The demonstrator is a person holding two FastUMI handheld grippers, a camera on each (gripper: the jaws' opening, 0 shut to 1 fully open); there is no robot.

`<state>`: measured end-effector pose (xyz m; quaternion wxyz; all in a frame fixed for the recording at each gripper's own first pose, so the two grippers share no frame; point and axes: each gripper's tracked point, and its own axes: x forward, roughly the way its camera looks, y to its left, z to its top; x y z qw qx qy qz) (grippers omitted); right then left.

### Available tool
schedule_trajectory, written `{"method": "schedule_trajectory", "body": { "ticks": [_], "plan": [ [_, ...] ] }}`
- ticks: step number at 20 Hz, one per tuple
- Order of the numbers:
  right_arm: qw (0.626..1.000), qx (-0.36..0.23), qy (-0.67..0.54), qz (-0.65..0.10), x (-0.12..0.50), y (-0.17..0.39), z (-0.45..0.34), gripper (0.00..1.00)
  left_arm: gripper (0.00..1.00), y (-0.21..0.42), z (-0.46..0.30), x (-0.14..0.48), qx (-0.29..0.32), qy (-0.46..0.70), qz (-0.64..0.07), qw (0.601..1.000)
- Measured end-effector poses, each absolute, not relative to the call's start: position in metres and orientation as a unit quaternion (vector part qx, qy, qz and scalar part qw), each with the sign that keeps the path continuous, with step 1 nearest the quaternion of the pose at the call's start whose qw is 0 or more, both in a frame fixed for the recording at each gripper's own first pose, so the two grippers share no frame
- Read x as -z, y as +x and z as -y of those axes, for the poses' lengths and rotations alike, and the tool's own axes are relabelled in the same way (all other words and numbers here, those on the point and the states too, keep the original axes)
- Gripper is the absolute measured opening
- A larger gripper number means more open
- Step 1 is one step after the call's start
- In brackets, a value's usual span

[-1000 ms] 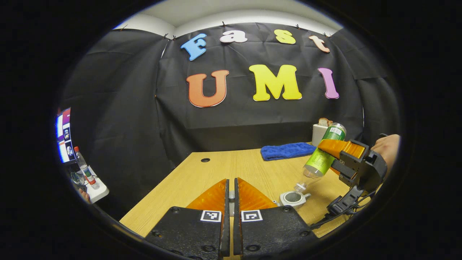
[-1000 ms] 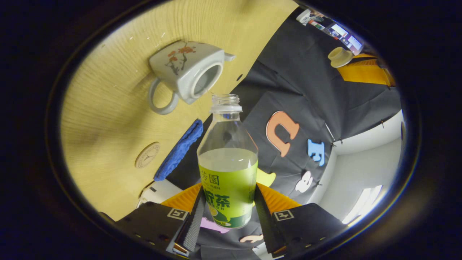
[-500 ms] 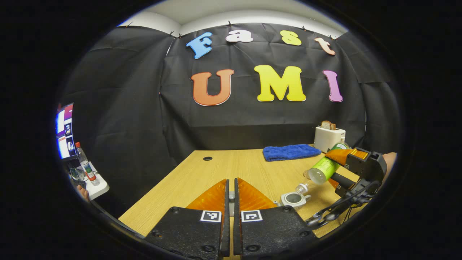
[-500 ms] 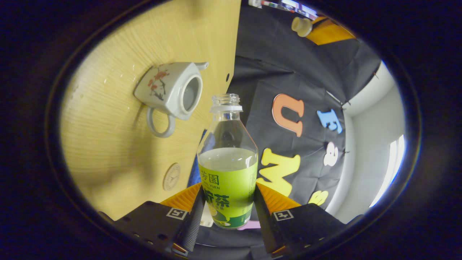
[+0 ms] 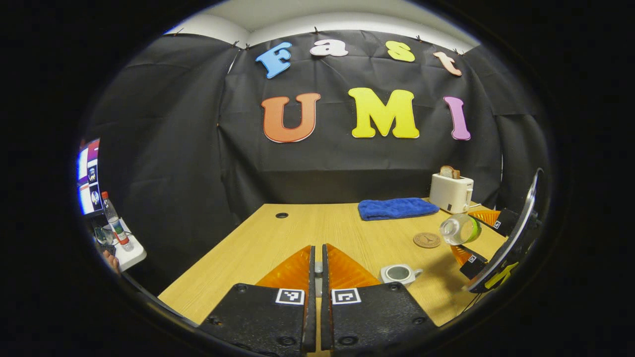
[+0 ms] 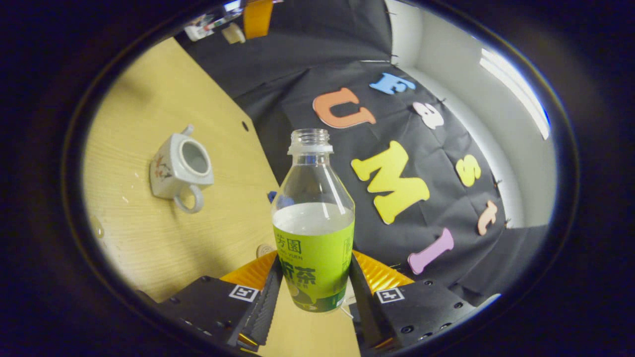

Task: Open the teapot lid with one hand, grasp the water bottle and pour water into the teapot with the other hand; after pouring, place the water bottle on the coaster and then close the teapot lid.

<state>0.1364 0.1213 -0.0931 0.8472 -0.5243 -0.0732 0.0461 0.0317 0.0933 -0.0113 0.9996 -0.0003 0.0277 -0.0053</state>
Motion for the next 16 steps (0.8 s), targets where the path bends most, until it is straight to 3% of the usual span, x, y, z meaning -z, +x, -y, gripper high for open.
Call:
{"method": "schedule_trajectory", "body": {
  "ticks": [8,16],
  "plan": [
    [0.968,-0.043,-0.245,0.039,0.048,0.161,-0.076,0.70,0.06,0.031,-0.077,0.002,0.020,-0.006,-0.014,1.000],
    [0.995,-0.057,-0.036,-0.070,0.071,0.205,-0.068,0.71,0.06,0.027,-0.062,-0.011,0.029,-0.012,0.015,0.999]
  ]
}}
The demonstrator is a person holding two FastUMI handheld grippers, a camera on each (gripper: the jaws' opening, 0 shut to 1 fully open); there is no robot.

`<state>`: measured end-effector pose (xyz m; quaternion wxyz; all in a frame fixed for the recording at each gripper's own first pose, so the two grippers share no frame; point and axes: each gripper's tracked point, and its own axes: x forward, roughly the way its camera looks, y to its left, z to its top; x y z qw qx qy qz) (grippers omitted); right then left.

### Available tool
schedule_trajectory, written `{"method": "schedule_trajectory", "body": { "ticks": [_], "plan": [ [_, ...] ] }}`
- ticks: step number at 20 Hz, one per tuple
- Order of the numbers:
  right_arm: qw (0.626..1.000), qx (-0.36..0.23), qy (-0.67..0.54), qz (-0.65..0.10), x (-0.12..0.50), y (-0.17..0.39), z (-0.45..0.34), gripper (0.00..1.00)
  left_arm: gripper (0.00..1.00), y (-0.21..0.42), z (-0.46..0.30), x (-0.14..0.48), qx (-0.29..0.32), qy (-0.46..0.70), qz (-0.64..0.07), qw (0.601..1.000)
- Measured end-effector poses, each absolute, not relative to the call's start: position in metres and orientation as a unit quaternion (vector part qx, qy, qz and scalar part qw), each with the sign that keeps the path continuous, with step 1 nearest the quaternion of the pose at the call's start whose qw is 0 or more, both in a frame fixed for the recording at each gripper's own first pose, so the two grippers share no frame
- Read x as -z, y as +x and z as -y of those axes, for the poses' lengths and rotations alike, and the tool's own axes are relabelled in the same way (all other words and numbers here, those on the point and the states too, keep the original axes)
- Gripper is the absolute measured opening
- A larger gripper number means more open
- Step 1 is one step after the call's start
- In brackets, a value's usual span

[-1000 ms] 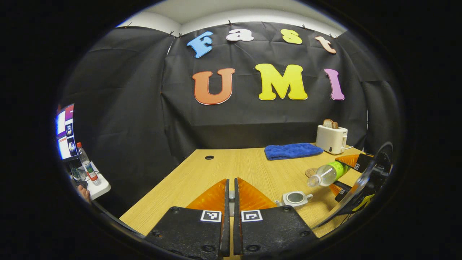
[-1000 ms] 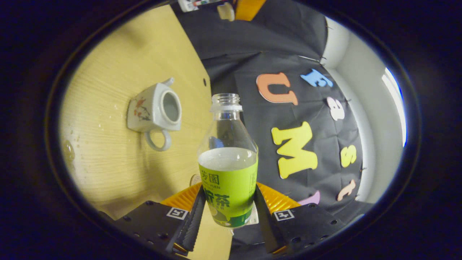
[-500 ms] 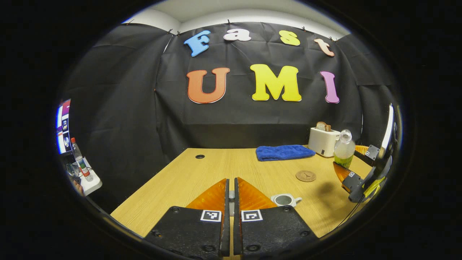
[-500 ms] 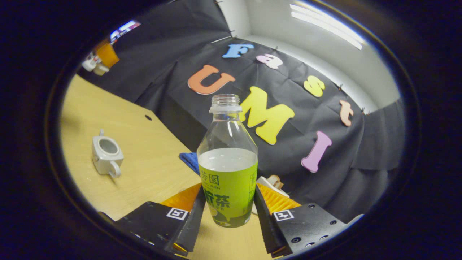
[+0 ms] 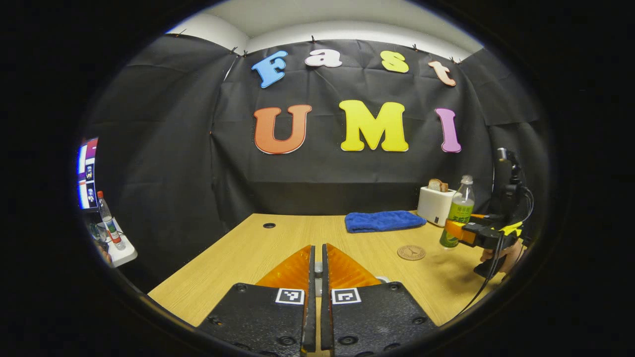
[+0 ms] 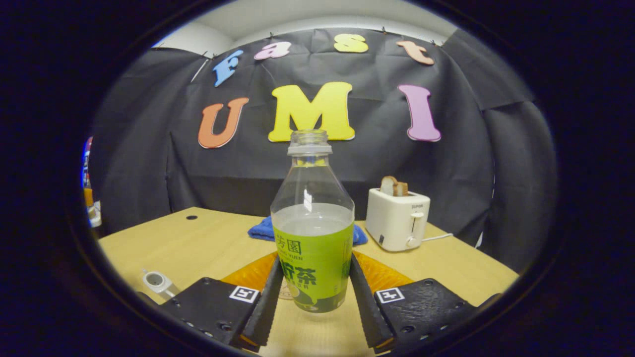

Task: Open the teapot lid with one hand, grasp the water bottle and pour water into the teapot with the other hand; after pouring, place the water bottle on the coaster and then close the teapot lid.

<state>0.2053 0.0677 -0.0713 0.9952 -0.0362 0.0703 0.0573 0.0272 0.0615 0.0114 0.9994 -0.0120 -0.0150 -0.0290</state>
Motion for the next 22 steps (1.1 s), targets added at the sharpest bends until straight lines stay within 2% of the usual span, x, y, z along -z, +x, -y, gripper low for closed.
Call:
{"method": "schedule_trajectory", "body": {
  "ticks": [4,12,22],
  "plan": [
    [0.993,-0.070,-0.006,-0.098,0.083,0.233,-0.089,0.70,0.06,0.029,-0.057,-0.009,0.026,-0.003,0.012,1.000],
    [0.989,-0.096,-0.032,-0.109,0.096,0.279,-0.126,0.71,0.06,0.039,-0.049,0.001,0.008,-0.006,0.003,1.000],
    [0.987,-0.091,-0.034,-0.125,0.114,0.287,-0.121,0.75,0.06,0.050,-0.053,0.018,0.006,-0.017,-0.022,1.000]
  ]
}}
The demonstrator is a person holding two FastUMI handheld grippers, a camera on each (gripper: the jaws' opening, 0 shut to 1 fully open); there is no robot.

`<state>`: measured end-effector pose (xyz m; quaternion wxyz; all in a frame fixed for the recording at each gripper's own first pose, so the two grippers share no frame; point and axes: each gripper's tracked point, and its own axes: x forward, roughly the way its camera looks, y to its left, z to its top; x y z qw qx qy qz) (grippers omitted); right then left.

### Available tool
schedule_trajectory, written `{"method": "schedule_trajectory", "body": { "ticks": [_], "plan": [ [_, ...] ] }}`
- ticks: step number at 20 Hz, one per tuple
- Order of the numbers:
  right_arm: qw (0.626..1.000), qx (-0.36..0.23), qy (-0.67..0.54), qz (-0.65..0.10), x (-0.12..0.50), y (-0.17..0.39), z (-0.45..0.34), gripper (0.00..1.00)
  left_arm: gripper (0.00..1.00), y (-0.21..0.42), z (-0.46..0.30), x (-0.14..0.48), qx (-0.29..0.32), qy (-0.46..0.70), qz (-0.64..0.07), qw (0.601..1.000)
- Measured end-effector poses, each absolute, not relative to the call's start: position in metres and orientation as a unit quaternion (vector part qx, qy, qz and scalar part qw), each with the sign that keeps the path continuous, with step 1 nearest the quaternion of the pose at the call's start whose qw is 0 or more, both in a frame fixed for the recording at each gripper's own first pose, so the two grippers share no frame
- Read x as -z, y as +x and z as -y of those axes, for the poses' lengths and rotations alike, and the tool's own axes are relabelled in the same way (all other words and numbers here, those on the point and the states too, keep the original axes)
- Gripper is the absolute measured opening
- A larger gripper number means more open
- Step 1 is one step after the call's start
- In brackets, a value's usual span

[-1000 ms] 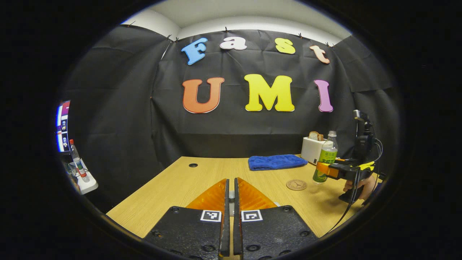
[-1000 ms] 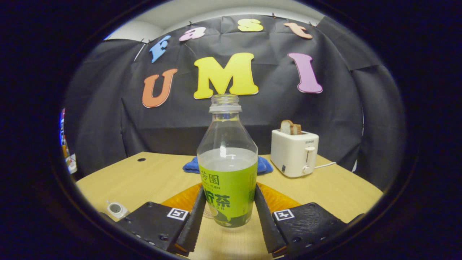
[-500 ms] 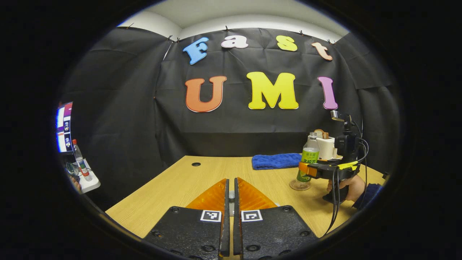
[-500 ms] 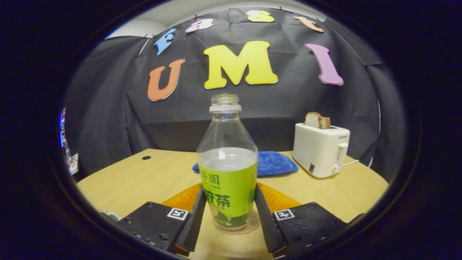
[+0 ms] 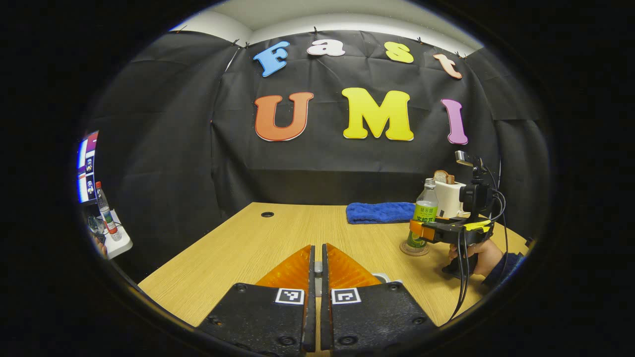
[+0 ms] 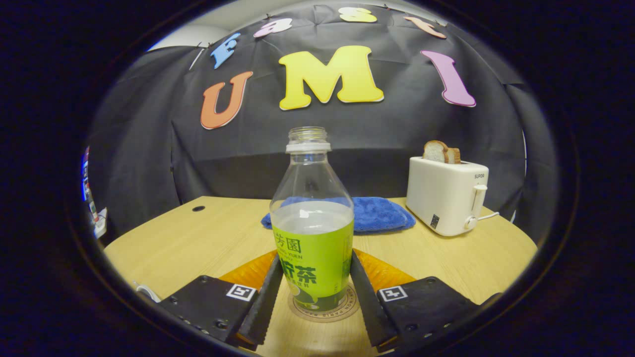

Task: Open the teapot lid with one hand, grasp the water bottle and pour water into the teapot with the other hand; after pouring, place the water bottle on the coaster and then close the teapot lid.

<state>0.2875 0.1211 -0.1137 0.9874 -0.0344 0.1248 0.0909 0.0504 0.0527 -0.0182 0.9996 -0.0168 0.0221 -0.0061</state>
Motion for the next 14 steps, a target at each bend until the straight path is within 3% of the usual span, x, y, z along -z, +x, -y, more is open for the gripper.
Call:
{"method": "schedule_trajectory", "body": {
  "ticks": [5,10,14],
  "plan": [
    [0.987,-0.104,-0.026,-0.116,0.104,0.280,-0.122,0.75,0.06,0.056,-0.046,0.023,0.010,-0.009,-0.028,1.000],
    [0.989,-0.105,-0.020,-0.105,0.091,0.253,-0.110,0.93,0.06,0.061,-0.037,0.033,0.011,-0.006,-0.038,0.999],
    [0.990,-0.104,-0.024,-0.091,0.086,0.223,-0.097,0.96,0.06,0.062,-0.022,0.033,0.022,-0.022,-0.032,0.999]
  ]
}}
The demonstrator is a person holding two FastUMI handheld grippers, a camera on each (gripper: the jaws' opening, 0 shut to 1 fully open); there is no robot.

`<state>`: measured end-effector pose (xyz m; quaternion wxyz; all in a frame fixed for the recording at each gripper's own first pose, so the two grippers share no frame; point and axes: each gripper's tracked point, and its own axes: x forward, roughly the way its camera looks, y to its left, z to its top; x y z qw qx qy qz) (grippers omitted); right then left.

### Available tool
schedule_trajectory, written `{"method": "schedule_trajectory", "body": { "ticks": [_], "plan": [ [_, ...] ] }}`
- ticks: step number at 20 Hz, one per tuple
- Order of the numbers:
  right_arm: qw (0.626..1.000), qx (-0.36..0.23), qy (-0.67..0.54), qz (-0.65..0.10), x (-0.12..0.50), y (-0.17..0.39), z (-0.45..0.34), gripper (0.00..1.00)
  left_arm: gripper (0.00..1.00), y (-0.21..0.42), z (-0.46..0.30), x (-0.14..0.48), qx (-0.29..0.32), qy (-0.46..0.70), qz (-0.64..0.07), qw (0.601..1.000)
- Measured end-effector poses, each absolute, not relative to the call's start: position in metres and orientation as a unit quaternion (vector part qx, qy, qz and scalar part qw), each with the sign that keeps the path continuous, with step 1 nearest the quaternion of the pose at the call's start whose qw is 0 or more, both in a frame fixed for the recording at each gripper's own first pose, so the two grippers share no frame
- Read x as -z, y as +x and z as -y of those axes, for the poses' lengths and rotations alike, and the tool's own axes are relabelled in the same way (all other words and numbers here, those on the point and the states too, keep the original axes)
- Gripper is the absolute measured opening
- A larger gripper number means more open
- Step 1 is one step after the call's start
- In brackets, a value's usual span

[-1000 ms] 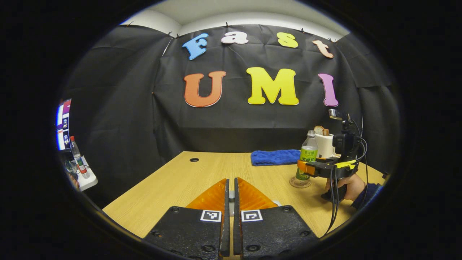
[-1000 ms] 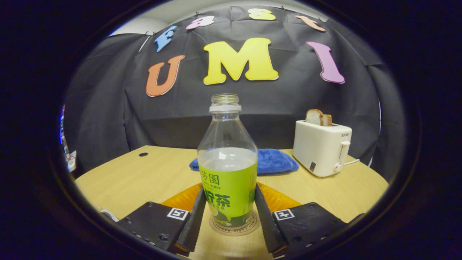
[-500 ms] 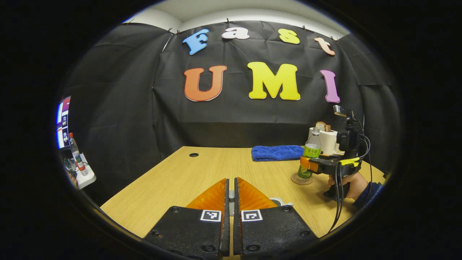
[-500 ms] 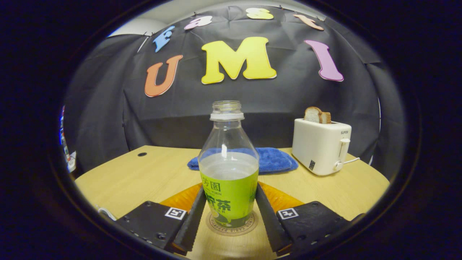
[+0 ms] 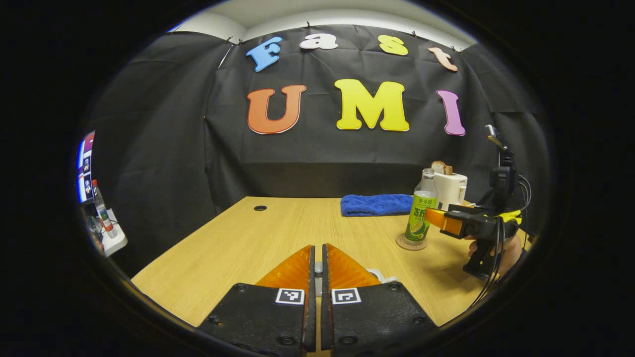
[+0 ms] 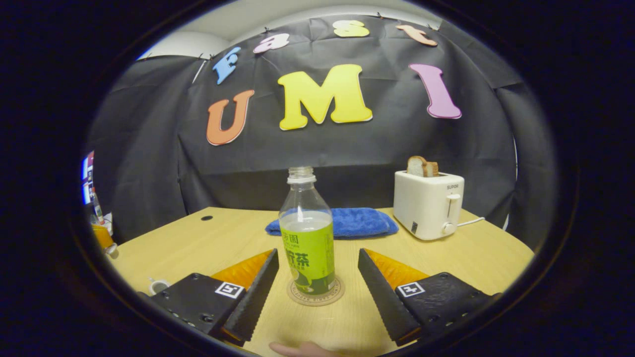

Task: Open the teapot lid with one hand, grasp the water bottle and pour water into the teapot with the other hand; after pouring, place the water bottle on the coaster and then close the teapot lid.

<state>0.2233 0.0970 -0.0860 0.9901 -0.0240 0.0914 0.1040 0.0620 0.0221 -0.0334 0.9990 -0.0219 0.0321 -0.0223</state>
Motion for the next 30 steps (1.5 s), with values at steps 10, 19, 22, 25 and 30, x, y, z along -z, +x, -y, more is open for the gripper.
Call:
{"method": "schedule_trajectory", "body": {
  "ticks": [10,19,22,25,30],
  "plan": [
    [0.992,-0.092,-0.079,-0.021,0.078,0.153,-0.060,0.96,0.06,0.088,0.003,0.049,0.036,-0.048,-0.016,0.998],
    [0.991,-0.123,-0.057,0.020,0.062,0.124,-0.045,0.93,0.06,0.103,0.037,0.070,0.057,-0.013,-0.014,0.998],
    [0.990,-0.125,-0.053,0.027,0.060,0.123,-0.039,0.93,0.06,0.107,0.037,0.077,0.051,-0.008,-0.021,0.998],
    [0.991,-0.125,-0.042,0.024,0.061,0.122,-0.037,0.93,0.06,0.107,0.039,0.083,0.049,-0.013,-0.024,0.998],
    [0.991,-0.125,-0.043,0.025,0.060,0.120,-0.038,0.93,0.06,0.111,0.040,0.092,0.039,-0.004,-0.027,0.999]
  ]
}}
